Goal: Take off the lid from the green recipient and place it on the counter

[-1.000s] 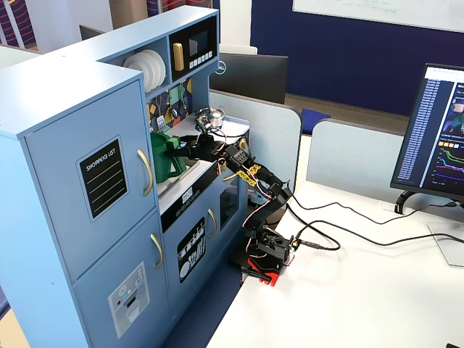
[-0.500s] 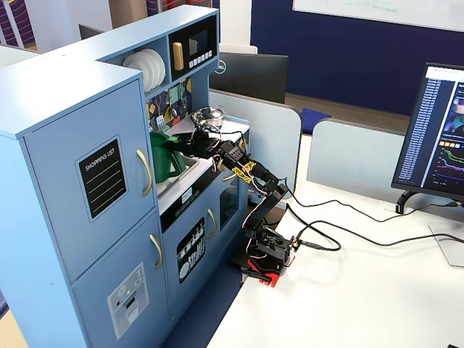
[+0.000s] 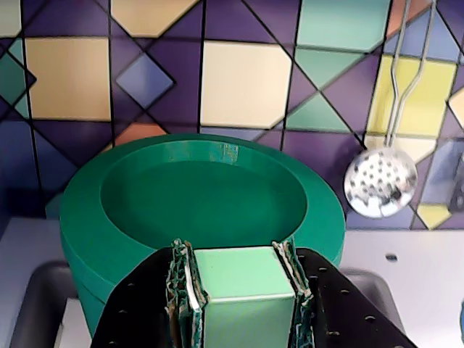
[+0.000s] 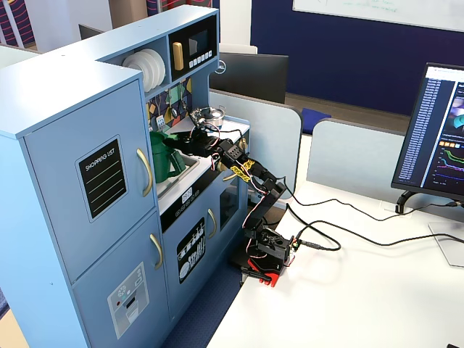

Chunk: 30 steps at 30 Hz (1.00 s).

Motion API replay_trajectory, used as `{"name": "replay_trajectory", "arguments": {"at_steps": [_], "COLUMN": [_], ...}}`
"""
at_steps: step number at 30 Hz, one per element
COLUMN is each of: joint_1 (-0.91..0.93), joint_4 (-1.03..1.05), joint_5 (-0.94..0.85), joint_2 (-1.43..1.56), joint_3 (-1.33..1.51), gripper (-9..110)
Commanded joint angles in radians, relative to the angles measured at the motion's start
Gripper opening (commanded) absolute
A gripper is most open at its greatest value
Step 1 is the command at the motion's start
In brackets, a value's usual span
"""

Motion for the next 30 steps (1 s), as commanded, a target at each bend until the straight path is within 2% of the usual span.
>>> {"name": "replay_trajectory", "arguments": {"at_steps": [1, 8, 14, 18, 24, 30], "joint_1": [-0.014, 0.048, 0.209, 0.348, 0.522, 0.588], "joint_4": [0.005, 0.023, 0.018, -0.006, -0.201, -0.393], "joint_5": [-0.031, -0.04, -0.032, -0.023, 0.02, 0.032], "joint_2": [-0.003, 0.015, 0.055, 0.118, 0.124, 0.071], "joint_3": [-0.16, -0.187, -0.176, -0.072, 0.15, 0.353], "gripper": [0, 0, 0, 0, 0, 0]}}
